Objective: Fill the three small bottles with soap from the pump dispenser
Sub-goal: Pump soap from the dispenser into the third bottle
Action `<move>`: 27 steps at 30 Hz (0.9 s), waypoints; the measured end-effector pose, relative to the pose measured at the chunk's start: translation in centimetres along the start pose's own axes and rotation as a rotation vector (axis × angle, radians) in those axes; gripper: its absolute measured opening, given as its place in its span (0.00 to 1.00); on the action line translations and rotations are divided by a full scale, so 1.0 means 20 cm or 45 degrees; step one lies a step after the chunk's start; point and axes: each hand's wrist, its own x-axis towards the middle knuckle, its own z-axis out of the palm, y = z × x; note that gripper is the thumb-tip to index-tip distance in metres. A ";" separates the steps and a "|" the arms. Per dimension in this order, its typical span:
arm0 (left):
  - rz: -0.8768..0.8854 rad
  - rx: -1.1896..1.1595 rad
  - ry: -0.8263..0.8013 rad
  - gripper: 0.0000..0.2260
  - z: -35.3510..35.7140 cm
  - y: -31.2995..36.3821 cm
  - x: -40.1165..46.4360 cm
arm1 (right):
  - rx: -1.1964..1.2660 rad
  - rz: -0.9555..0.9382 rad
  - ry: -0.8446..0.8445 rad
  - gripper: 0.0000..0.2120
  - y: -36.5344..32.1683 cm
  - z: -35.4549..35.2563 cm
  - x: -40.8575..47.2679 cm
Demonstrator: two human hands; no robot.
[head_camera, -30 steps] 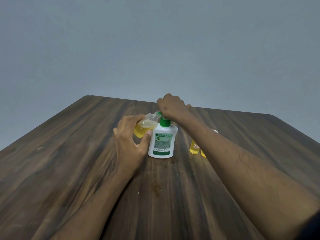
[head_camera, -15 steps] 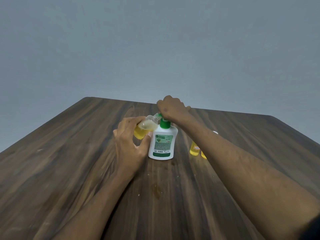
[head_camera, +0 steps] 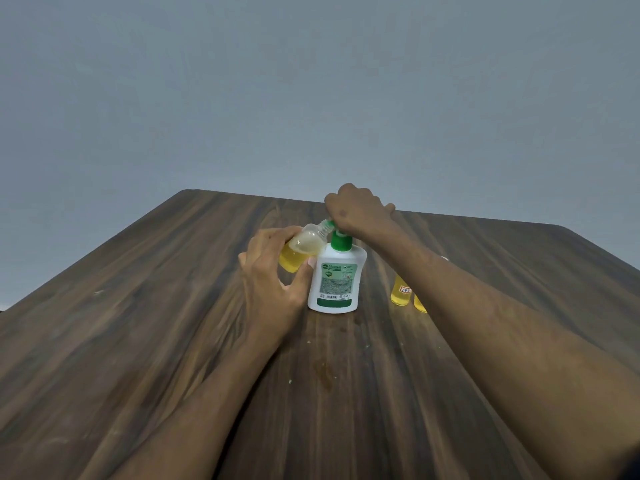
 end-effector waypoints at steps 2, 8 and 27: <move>-0.005 -0.005 0.008 0.16 0.00 0.00 0.00 | 0.012 -0.017 0.020 0.10 0.00 -0.01 0.00; -0.004 0.011 0.002 0.16 0.00 -0.01 0.00 | 0.005 -0.003 -0.004 0.11 -0.01 0.00 0.01; -0.018 0.031 0.019 0.17 0.00 -0.03 0.01 | -0.029 0.024 0.012 0.10 -0.02 0.01 0.00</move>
